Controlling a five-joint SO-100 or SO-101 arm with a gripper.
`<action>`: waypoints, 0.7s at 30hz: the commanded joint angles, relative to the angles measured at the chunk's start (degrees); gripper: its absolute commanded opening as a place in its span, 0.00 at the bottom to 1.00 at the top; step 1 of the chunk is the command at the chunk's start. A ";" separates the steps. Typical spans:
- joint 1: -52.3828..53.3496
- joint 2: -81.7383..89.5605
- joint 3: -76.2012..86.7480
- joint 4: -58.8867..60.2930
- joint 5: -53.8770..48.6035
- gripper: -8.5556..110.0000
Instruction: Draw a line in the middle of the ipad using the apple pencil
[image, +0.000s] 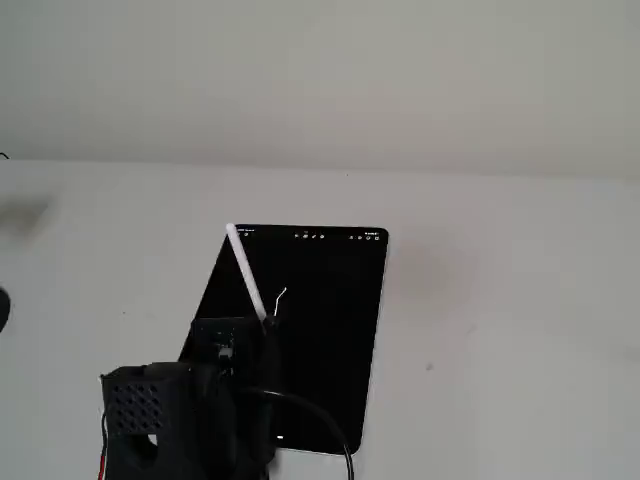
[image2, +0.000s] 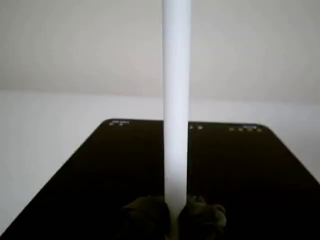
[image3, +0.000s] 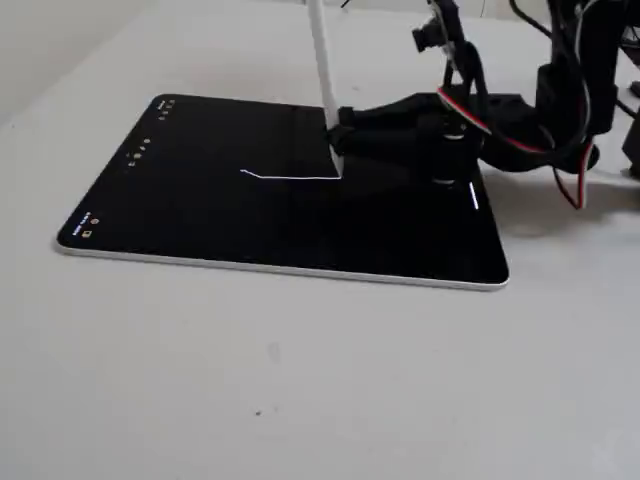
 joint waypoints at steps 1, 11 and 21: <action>0.97 -1.76 2.37 0.00 -0.62 0.07; 0.79 -1.85 2.29 0.00 -0.44 0.07; 0.88 -2.02 1.93 -0.09 0.35 0.07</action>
